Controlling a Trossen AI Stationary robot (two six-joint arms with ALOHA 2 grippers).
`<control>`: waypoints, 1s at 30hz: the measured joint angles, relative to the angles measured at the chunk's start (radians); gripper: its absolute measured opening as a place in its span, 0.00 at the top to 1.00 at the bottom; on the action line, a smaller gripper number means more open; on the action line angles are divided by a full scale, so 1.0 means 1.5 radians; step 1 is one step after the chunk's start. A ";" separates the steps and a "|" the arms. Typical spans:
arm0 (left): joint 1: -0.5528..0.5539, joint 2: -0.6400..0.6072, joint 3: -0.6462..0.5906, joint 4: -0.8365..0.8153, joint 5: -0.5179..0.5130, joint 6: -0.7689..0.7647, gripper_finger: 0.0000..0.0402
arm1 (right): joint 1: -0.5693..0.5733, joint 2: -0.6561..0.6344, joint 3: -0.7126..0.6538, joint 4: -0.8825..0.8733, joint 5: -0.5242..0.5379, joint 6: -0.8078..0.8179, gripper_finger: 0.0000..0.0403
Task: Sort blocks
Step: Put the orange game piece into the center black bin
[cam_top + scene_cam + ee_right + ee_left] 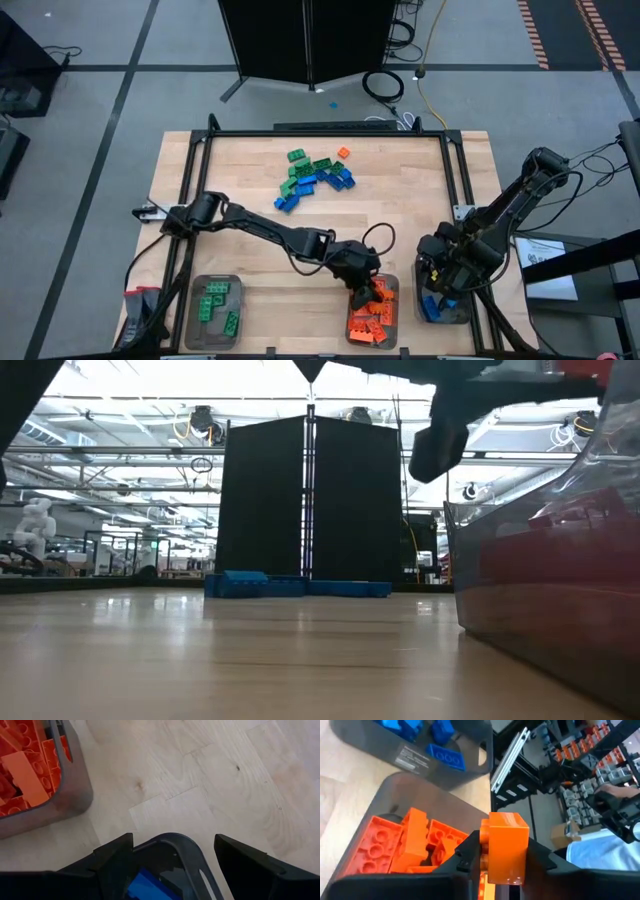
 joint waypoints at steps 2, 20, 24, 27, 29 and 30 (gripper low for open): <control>-0.001 0.000 0.000 -0.005 0.014 0.002 0.66 | 0.000 0.000 0.000 0.000 0.000 -0.002 0.32; 0.075 -0.124 0.091 -0.198 -0.006 0.147 0.40 | 0.000 0.000 0.000 -0.001 0.002 0.004 0.32; 0.155 -0.193 0.116 -0.305 -0.254 0.231 0.40 | 0.000 0.001 0.000 -0.002 0.004 0.005 0.32; 0.236 -0.232 0.120 -0.311 -0.426 0.278 0.40 | 0.000 0.000 0.000 -0.002 0.004 0.006 0.32; 0.302 -0.238 0.120 -0.312 -0.441 0.281 0.40 | 0.000 0.000 0.000 -0.002 0.005 0.006 0.32; 0.332 -0.234 0.119 -0.316 -0.426 0.272 0.40 | 0.000 0.000 0.000 -0.002 0.004 0.008 0.32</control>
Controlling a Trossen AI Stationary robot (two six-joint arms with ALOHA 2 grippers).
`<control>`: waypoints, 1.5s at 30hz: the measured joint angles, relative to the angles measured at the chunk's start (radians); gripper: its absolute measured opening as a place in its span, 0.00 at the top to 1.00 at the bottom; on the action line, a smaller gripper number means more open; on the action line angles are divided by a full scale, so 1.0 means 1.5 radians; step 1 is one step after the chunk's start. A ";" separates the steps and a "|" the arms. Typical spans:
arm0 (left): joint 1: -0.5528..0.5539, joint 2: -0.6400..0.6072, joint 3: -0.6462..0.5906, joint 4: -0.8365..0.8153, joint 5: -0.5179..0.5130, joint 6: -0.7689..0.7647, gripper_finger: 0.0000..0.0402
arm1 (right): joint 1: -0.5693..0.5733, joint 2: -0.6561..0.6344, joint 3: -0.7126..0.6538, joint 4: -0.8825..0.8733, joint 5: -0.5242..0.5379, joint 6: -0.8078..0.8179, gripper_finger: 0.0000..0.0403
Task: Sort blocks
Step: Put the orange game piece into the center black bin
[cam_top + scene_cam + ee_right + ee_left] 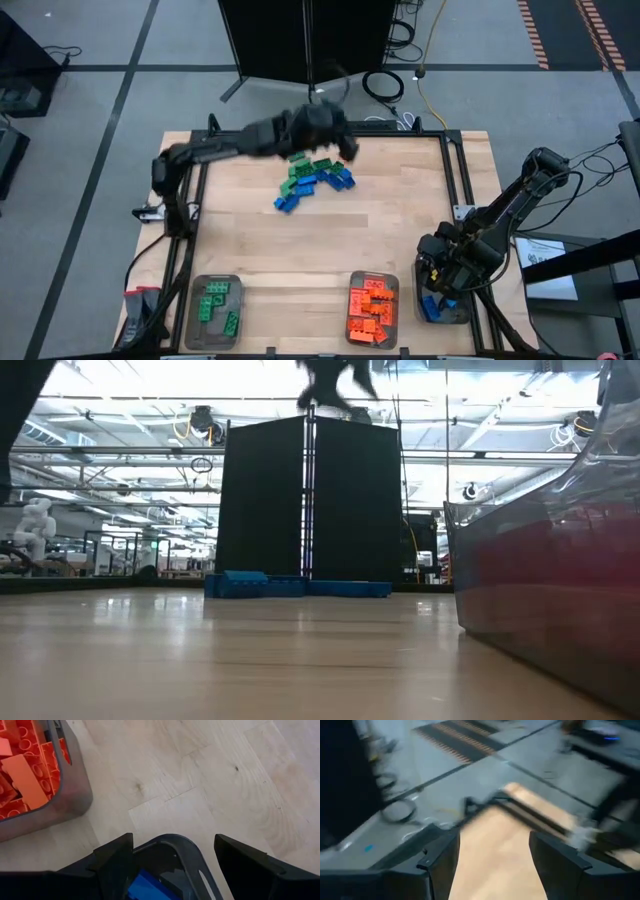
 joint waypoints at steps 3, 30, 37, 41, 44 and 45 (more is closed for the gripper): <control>0.079 0.034 -0.002 -0.008 0.075 -0.031 0.40 | -0.001 0.000 0.000 0.000 0.000 0.000 0.32; 0.214 0.243 -0.003 -0.070 0.244 -0.005 0.40 | -0.028 0.000 0.000 -0.039 0.002 0.022 0.32; 0.209 0.250 -0.001 -0.047 0.225 -0.009 0.40 | -0.046 0.000 0.000 -0.040 0.002 0.013 0.32; 0.197 0.280 0.007 -0.045 0.225 -0.009 0.40 | -0.057 0.000 0.000 -0.038 0.001 0.013 0.32; 0.186 0.321 0.044 -0.071 0.229 -0.009 0.40 | -0.062 0.000 0.000 -0.036 -0.001 0.013 0.32; 0.182 0.336 0.062 -0.082 0.230 -0.008 0.40 | -0.063 0.000 0.000 -0.035 -0.001 0.013 0.32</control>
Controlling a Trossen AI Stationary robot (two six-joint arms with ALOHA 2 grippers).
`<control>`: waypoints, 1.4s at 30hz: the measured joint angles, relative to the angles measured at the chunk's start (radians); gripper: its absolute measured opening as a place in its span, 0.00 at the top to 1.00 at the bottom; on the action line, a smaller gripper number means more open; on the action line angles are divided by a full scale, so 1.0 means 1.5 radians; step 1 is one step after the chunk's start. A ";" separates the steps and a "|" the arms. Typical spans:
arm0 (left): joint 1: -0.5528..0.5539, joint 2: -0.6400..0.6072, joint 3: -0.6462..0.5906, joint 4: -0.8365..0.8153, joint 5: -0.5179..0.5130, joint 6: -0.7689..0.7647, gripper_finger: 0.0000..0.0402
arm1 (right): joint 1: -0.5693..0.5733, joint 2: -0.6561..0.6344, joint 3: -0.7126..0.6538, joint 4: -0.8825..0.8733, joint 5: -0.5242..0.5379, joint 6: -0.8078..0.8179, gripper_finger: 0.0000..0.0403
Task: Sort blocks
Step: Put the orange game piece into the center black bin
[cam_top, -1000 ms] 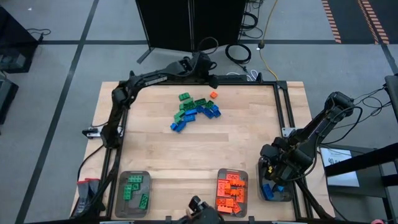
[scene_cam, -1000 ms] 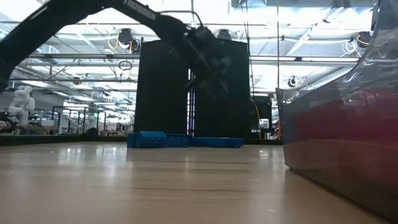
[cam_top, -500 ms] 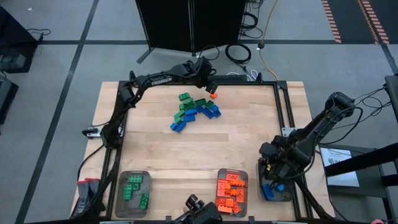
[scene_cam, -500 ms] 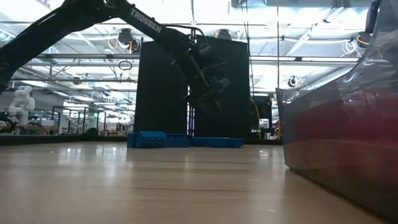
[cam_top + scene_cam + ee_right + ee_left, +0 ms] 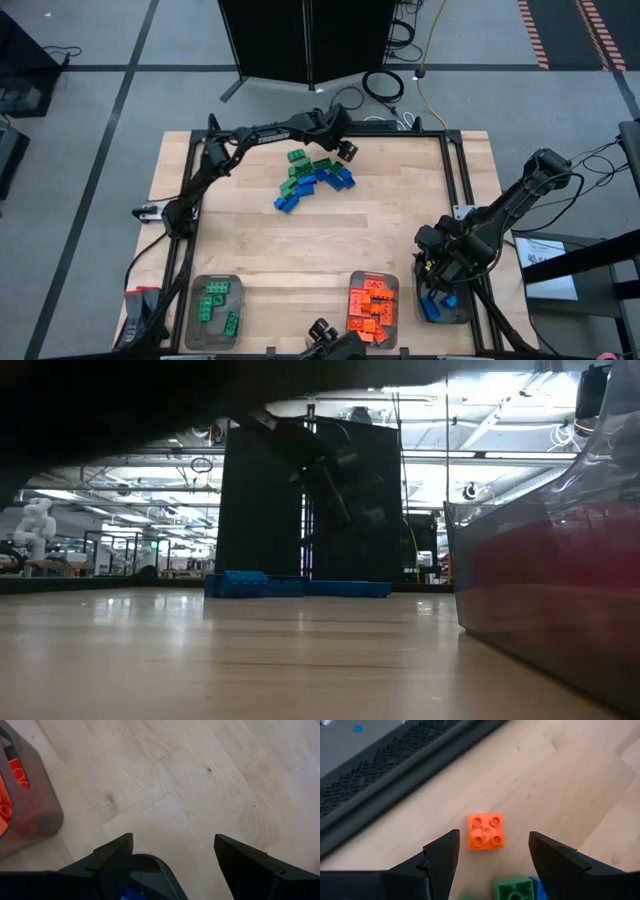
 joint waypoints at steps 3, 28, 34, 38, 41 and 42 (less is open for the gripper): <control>-0.010 0.044 0.060 -0.049 -0.005 0.017 0.40 | -0.001 0.000 0.000 0.000 0.000 0.000 0.32; -0.011 0.094 0.132 -0.113 -0.002 0.033 0.40 | -0.001 0.000 0.000 -0.001 0.000 -0.004 0.32; -0.009 0.094 0.132 -0.118 -0.013 0.033 0.40 | -0.001 0.000 0.000 -0.002 0.000 0.002 0.32; -0.005 0.094 0.132 -0.132 -0.015 0.033 0.48 | -0.001 0.000 0.000 -0.001 -0.004 0.002 0.32; -0.003 0.094 0.133 -0.151 -0.014 0.034 0.60 | -0.001 0.000 0.000 -0.001 -0.005 0.002 0.32; -0.003 0.094 0.140 -0.166 -0.014 0.041 0.63 | -0.001 0.000 0.000 0.000 -0.005 0.003 0.32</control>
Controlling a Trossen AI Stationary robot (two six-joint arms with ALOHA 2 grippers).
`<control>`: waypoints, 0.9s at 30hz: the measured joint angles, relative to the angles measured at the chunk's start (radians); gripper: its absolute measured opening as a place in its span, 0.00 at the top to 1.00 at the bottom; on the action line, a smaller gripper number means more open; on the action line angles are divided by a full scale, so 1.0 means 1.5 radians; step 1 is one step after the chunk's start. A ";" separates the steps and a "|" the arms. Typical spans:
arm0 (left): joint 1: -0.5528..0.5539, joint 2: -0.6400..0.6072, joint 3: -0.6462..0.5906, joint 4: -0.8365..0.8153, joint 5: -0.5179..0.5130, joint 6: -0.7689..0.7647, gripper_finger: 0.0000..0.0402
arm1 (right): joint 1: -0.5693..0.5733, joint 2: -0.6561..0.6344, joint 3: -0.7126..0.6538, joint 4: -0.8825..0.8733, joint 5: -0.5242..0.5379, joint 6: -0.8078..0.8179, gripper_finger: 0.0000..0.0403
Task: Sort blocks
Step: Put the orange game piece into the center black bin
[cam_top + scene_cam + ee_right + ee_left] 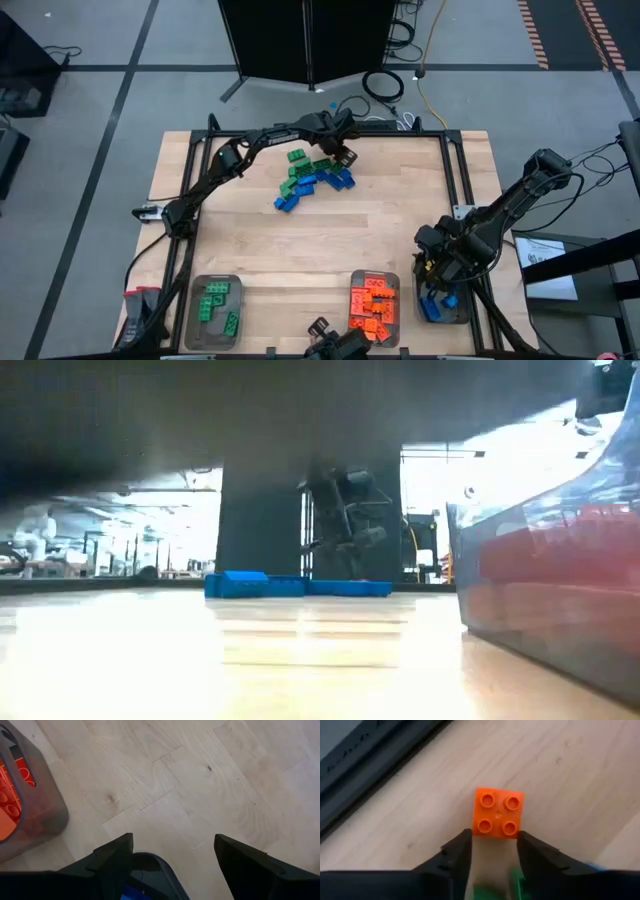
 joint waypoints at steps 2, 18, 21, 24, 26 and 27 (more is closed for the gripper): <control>0.000 0.000 0.025 -0.033 -0.001 0.015 0.69 | 0.000 0.000 0.000 0.000 0.000 0.006 0.32; 0.020 -0.090 0.094 0.013 0.027 0.121 1.00 | -0.008 -0.001 0.002 -0.006 0.002 0.026 0.32; 0.030 -0.108 0.094 0.052 0.113 0.057 1.00 | -0.042 -0.001 0.020 -0.014 0.019 0.072 0.33; 0.034 -0.140 0.094 0.049 0.178 0.045 1.00 | -0.117 -0.001 0.056 -0.064 0.045 0.059 0.37; 0.035 -0.174 0.093 0.020 0.188 0.054 1.00 | -0.184 -0.001 0.094 -0.121 0.078 0.007 0.42; 0.035 -0.194 0.093 0.015 0.188 0.065 1.00 | -0.222 -0.002 0.115 -0.147 0.106 -0.018 0.45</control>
